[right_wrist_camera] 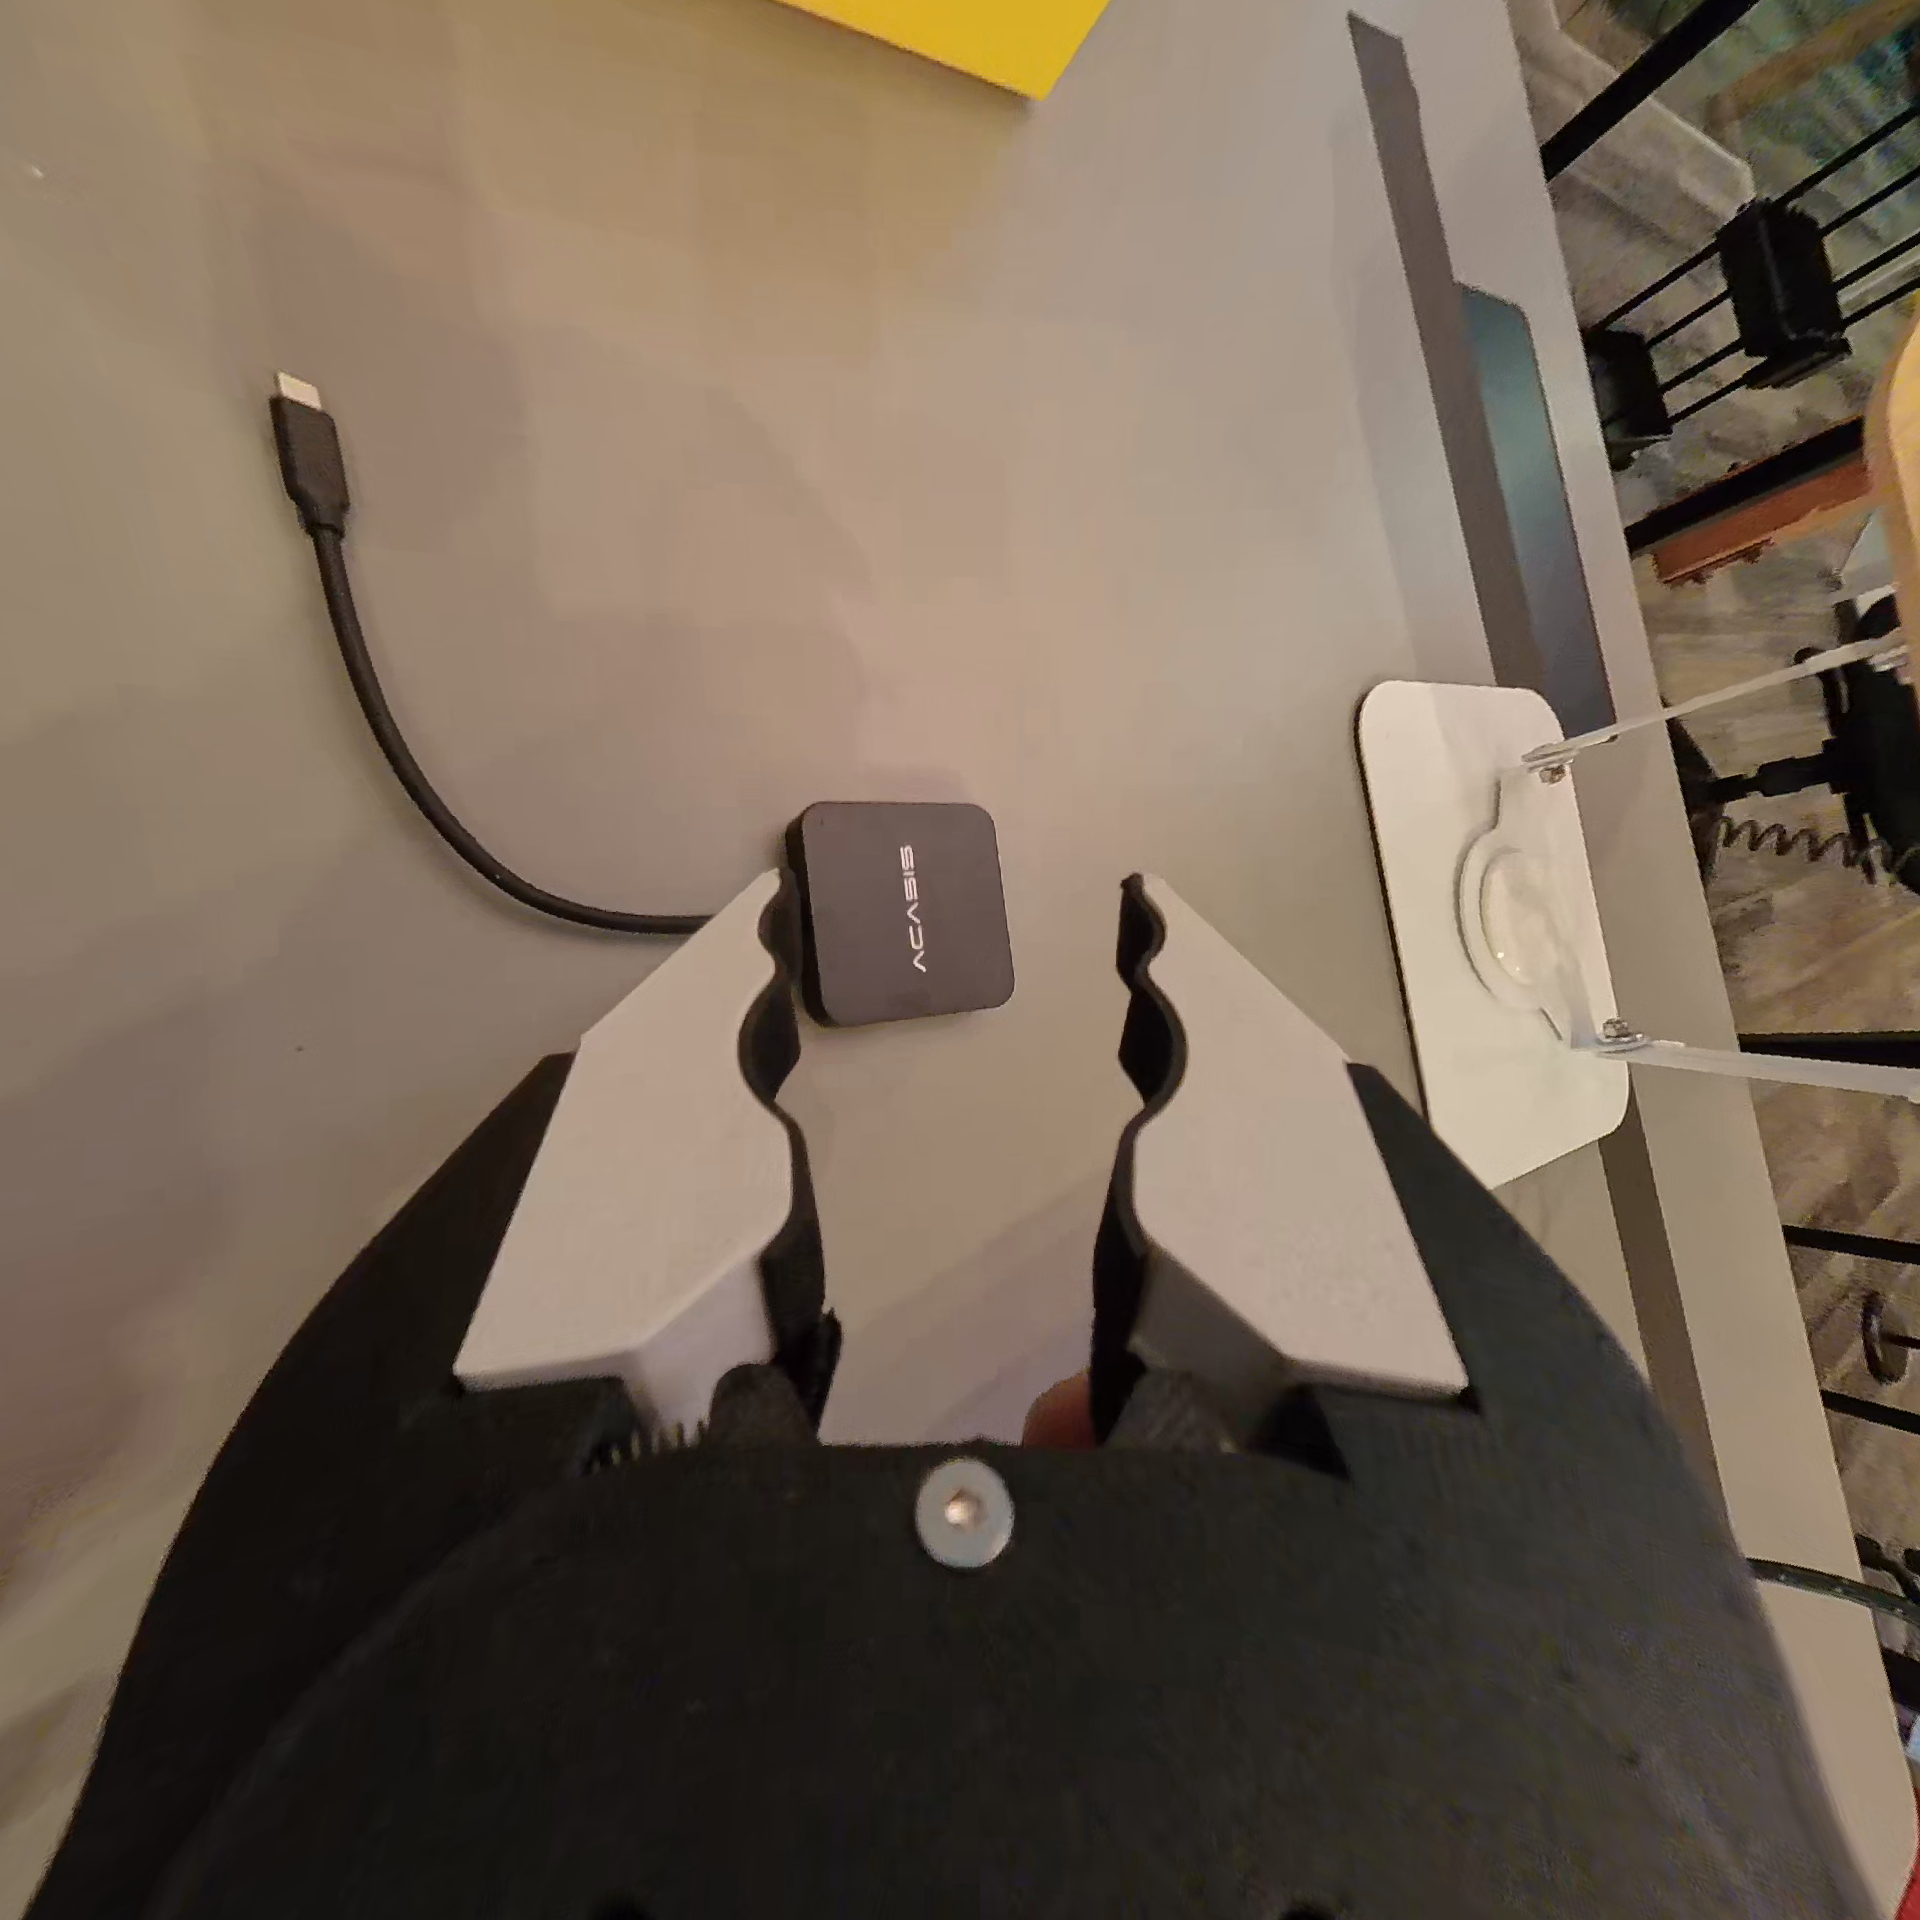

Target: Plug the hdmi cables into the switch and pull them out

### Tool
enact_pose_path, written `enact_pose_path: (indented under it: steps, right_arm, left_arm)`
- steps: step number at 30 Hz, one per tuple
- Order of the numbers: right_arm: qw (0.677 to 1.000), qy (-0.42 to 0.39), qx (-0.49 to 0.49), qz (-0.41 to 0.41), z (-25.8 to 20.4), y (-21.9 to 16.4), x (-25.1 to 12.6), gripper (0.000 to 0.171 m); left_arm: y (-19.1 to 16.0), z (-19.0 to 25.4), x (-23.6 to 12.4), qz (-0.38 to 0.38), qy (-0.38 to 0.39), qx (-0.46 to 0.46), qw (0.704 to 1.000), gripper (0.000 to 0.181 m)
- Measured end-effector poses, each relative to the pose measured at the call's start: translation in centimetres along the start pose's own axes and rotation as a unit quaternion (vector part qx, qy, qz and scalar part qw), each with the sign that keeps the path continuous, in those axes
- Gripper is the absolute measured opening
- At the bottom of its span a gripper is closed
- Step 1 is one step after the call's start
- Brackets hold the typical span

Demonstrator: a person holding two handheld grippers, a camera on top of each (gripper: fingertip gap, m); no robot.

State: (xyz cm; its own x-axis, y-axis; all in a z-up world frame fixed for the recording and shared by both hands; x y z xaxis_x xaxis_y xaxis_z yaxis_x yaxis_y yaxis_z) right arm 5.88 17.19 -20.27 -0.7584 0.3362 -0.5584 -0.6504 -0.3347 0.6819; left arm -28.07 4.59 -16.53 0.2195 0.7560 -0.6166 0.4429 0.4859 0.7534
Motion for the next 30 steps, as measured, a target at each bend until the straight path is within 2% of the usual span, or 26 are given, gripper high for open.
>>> enact_pose_path:
  steps: [6,10,19,23,25,26,30]
  right_arm:
    - [0.999,-0.008,0.005,0.037,-0.4,1.8,-0.4,0.059]
    - [0.996,-0.008,0.024,0.081,-0.9,3.6,-0.8,0.058]
    - [0.974,0.003,0.099,0.203,-1.7,8.9,-1.7,0.040]
    - [0.950,0.022,0.184,0.253,-1.6,10.1,-1.7,0.032]
    - [0.936,0.020,0.229,0.268,-1.2,10.1,-1.6,0.020]
    - [0.928,0.022,0.249,0.276,-1.1,10.1,-1.5,0.019]
    - [0.881,0.058,0.348,0.315,-1.1,10.4,-1.1,0.037]
  left_arm:
    - [2.2,0.7,-1.1,0.027,0.016,0.029,0.999,0.006]
    - [4.9,2.2,-1.2,0.062,0.019,0.067,0.996,0.006]
    - [11.4,8.1,3.4,0.153,0.009,0.163,0.975,0.006]
    - [13.8,11.0,5.5,0.200,0.003,0.210,0.957,0.005]
    - [14.6,12.1,6.5,0.212,0.007,0.228,0.950,0.006]
    - [15.0,12.6,7.0,0.221,0.013,0.238,0.946,0.006]
    - [16.1,14.3,8.6,0.250,0.030,0.264,0.931,0.006]
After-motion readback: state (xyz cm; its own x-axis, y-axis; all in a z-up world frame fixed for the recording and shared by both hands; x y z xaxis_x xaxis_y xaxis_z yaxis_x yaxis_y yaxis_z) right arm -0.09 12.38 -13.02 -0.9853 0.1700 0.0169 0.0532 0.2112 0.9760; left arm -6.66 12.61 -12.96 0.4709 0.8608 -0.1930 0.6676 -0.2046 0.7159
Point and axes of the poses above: each gripper's, where its closed fingertips meet, x out along the fingers, y out of its top, z = x × y across the jaws, the point moved 4 cm from there along -x, back along the fingers, and after that the axes turned 10 degrees about z, right-handed, at the moved point
